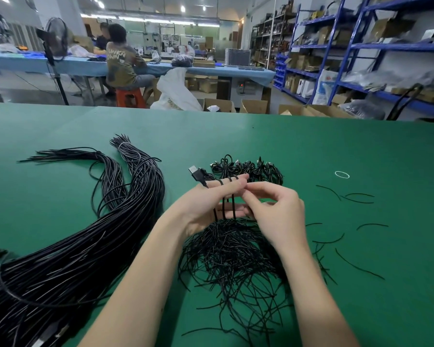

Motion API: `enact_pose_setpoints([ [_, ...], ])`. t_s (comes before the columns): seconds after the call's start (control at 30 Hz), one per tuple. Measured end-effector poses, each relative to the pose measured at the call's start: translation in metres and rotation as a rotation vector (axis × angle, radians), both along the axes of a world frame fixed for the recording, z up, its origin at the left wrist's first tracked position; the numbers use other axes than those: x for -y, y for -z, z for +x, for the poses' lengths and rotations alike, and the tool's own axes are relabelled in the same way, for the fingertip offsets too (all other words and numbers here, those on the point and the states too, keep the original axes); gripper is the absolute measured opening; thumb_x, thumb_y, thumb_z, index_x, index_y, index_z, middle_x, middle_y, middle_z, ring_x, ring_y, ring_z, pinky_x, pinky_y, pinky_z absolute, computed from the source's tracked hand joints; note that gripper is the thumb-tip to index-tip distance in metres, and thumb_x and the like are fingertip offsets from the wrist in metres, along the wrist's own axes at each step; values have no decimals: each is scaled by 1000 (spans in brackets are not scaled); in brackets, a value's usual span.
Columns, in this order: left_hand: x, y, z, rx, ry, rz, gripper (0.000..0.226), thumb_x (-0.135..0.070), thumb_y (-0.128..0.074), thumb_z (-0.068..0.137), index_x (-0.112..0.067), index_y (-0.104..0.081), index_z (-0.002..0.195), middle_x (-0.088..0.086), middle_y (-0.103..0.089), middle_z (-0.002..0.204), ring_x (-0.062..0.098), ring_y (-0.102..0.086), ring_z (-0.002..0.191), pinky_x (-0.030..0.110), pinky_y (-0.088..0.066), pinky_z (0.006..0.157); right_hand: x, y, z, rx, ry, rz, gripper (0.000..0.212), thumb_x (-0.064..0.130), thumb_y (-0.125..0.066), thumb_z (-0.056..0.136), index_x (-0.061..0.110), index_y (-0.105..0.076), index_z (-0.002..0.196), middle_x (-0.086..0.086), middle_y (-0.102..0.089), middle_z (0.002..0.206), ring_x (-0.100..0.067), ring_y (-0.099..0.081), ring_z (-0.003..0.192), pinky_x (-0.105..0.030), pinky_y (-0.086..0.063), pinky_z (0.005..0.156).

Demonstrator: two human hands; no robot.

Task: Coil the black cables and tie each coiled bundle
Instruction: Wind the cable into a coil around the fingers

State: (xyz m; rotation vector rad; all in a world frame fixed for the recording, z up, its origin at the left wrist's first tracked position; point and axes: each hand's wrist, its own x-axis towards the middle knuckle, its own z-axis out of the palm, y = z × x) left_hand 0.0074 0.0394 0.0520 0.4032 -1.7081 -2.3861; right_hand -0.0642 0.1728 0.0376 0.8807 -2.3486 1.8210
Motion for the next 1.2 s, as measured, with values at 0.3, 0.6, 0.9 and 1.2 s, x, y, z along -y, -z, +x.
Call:
enact_pose_setpoints([
  [0.3,-5,3,-3,36,-39,-58,29,-22,-66,94,-13,-71,121,11,-71,121,23,-65,85,30,-59,73,-14,5,-10,156,-237,40,29,8,-87,77,30,-78,94,9,-78,80,-4,-75,77,-15,-57,76],
  [0.6,-14,2,-4,22,11,-50,28,-17,-63,96,-6,-69,121,14,-73,110,16,-69,77,23,-58,60,-15,5,-9,218,-238,-40,18,8,-88,75,18,-79,87,-3,-79,79,-23,-78,78,-44,-63,84],
  [0.9,-17,0,0,41,220,-89,27,-15,-60,96,0,-68,117,19,-73,111,28,-73,99,37,-59,89,-30,-9,-25,175,-181,-120,22,42,-75,89,29,-72,107,18,-73,104,0,-66,99,-27,-52,88],
  [1.2,-31,-5,8,-1,488,-265,9,-1,-56,97,5,-63,99,15,-73,82,30,-73,88,32,-61,80,-18,-18,-14,229,-545,22,14,18,-76,91,13,-75,104,-5,-78,98,-13,-71,78,-26,-58,74],
])
